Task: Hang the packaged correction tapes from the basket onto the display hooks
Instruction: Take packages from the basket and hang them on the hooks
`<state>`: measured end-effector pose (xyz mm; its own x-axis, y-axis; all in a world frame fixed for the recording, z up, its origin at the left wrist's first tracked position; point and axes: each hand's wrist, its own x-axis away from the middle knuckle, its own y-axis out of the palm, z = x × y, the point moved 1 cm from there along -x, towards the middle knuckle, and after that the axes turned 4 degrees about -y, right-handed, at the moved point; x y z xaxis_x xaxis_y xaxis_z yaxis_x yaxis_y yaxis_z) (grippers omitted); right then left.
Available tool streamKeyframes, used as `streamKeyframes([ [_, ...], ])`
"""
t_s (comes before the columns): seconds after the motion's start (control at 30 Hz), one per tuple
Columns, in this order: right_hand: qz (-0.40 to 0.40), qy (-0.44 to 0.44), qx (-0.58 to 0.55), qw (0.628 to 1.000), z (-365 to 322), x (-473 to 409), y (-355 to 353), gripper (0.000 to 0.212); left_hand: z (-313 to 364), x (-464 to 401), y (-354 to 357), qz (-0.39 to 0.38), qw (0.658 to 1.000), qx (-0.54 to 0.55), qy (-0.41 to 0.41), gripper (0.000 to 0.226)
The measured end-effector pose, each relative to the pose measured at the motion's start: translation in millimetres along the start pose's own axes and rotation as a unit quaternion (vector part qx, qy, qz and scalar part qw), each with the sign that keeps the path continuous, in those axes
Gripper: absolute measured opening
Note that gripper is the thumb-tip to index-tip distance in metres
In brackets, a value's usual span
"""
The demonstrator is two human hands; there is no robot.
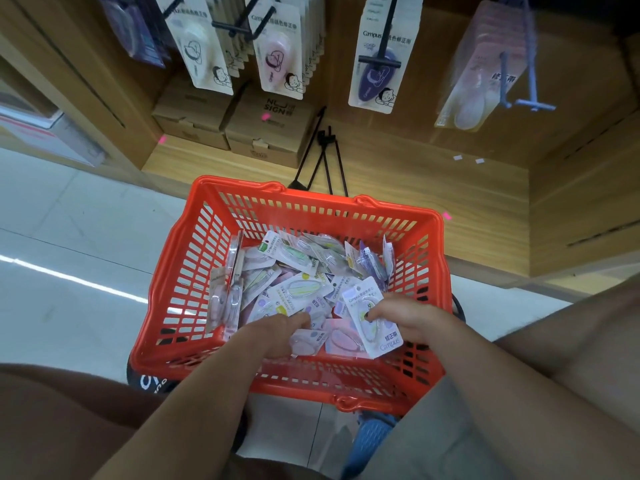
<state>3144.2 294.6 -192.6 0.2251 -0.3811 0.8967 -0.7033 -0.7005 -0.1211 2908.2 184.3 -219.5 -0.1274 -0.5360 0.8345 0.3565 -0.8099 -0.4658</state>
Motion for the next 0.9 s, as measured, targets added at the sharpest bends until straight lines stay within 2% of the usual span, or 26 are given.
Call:
streamKeyframes([
  [0.13,0.001,-0.021,-0.017,1.000,-8,8,-5,0.036,6,4,-9,0.046,0.997,0.051,0.024,0.048],
  [0.4,0.052,-0.110,0.096,0.988,-44,36,-11,0.027,-10,34,-43,0.133,0.971,0.196,0.028,0.034],
  [0.53,0.020,-0.144,0.071,0.987,-77,71,-26,0.033,-9,68,-72,0.167,0.961,0.218,0.023,0.030],
  [0.7,-0.084,-0.173,0.004,0.981,-121,127,-54,0.032,9,116,-112,0.214,0.926,0.302,0.071,0.027],
  [0.8,-0.089,-0.197,0.001,0.976,-144,151,-67,0.032,15,148,-138,0.242,0.918,0.299,0.092,0.027],
  [0.9,-0.060,-0.248,-0.041,0.966,-160,165,-74,0.029,16,180,-164,0.270,0.905,0.316,0.089,0.021],
])
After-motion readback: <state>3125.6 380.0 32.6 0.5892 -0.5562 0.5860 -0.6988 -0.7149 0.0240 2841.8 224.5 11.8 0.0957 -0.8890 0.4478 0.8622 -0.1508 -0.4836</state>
